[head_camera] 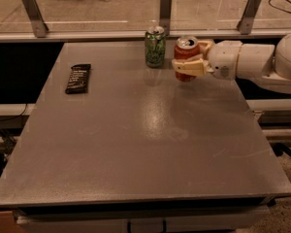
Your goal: Move coke can near green can
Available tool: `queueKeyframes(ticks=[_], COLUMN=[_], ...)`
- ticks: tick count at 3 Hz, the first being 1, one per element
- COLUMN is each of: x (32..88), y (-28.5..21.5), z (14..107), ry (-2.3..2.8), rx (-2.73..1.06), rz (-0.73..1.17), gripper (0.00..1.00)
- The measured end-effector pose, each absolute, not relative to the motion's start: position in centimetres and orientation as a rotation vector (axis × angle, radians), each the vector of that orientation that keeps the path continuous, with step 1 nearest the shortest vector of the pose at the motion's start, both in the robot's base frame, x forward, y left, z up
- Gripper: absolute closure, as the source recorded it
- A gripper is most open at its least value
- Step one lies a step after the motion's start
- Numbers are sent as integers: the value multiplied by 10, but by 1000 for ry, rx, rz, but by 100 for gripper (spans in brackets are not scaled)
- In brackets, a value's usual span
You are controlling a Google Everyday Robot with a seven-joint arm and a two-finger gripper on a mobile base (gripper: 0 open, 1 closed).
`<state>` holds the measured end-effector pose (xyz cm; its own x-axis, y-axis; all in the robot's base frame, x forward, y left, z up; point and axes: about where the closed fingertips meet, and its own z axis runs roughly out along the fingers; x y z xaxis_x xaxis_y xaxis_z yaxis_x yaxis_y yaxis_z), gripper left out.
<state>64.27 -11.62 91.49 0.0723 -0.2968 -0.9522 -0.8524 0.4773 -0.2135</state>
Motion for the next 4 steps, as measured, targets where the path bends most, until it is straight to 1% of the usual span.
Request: queueKeyframes(ticks=[2,3,4], x=[695,707,717], y=[-110,-105,-101], z=[898,887,885], ry=[1491,1494,1480], rx=[-964,-913,-887], rz=[600,640,660], gripper=[100,82,58])
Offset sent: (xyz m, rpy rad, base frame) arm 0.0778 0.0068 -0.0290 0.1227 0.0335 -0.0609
